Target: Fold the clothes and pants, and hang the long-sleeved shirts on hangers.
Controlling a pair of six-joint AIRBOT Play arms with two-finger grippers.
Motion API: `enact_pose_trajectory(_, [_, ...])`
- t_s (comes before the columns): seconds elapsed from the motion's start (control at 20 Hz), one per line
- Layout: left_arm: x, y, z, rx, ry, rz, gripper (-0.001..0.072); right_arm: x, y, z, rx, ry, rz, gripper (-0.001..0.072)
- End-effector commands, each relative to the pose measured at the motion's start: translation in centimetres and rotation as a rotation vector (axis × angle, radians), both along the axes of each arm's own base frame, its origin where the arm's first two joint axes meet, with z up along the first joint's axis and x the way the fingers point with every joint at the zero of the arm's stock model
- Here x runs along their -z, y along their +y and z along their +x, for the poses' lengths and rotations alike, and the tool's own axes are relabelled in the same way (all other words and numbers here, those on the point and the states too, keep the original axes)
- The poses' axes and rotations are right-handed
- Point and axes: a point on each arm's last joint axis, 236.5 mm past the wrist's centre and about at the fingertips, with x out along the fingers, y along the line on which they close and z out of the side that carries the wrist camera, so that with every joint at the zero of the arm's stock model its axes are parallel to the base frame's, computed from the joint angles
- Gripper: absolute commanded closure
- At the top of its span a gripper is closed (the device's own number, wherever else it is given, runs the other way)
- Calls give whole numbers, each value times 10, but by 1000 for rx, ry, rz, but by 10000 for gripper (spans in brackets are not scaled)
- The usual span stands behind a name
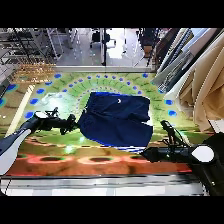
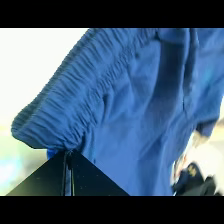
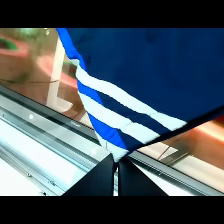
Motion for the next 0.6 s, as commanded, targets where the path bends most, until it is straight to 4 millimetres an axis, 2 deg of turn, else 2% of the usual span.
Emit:
enact_pose_trajectory(0.0, [-46, 9, -4, 144, -183, 18, 703, -36, -2, 1, -40, -119, -30, 704])
enact_pose_trajectory(0.1, [-113, 25, 1, 175, -371, 32, 704, -93, -11, 5, -46, -306, -84, 704])
enact_pose_trajectory(0.2, [-208, 32, -1, 175, -598, -4, 704, -166, -16, -1, -36, -519, -115, 704])
enact_pose_trajectory(0.3, [-316, 30, -23, 189, -833, -73, 703, -244, -18, -18, -8, -727, -106, 704])
enact_pose_trajectory(0.35, [-372, 23, -47, 223, -960, -114, 704, -280, -19, -29, 8, -820, -100, 704])
enact_pose_trajectory(0.4, [-425, 13, -79, 292, -1108, -140, 704, -319, -20, -42, 21, -926, -96, 704])
enact_pose_trajectory(0.5, [-508, -7, -148, 413, -1354, -130, 705, -390, -22, -72, 69, -1097, -53, 705])
enact_pose_trajectory(0.55, [-538, -14, -173, 436, -1454, -78, 705, -421, -23, -86, 88, -1178, -34, 705])
